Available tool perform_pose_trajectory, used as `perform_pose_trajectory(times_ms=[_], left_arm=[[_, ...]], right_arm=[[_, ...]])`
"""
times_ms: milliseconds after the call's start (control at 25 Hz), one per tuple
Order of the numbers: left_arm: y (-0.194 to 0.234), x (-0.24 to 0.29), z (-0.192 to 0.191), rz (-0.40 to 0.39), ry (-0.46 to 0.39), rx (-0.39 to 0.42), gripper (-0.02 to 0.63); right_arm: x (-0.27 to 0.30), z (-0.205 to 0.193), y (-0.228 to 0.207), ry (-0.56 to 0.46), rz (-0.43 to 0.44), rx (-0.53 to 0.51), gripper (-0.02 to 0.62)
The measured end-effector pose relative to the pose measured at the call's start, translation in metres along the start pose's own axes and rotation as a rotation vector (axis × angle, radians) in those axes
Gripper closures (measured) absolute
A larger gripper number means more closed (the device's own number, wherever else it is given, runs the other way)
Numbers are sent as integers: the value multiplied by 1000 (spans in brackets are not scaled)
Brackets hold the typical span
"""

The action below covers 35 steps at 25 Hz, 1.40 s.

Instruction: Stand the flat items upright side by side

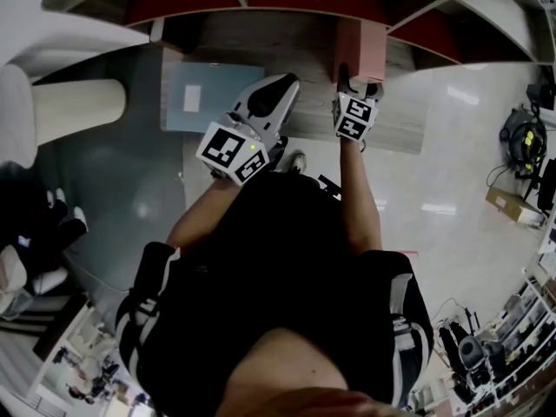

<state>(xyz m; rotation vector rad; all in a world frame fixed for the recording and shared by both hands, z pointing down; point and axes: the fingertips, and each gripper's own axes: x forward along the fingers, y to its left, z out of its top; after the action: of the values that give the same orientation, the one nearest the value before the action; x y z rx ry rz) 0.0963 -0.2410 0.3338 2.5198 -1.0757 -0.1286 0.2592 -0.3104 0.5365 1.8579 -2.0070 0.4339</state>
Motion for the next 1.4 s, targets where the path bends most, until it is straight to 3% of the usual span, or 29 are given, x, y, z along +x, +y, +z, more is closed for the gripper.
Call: perform_pose_trajectory(times_ms=[440,880,1200,1400], left_arm=[[-13,-10,-3,9,-19,7,563],[-72,-60,-5,26,-83,50,563],[-92,-135,-25,154,-106,58,563],[-84,-184,-27,253,-121,61,563]], right_arm=[[-9,-6,-4,-9,27,-3,253],[-111,-4,-5,-117,67,67,263],[-180,6,33,-204,208,109,533],[-209,8,62,-212,274,111,569]])
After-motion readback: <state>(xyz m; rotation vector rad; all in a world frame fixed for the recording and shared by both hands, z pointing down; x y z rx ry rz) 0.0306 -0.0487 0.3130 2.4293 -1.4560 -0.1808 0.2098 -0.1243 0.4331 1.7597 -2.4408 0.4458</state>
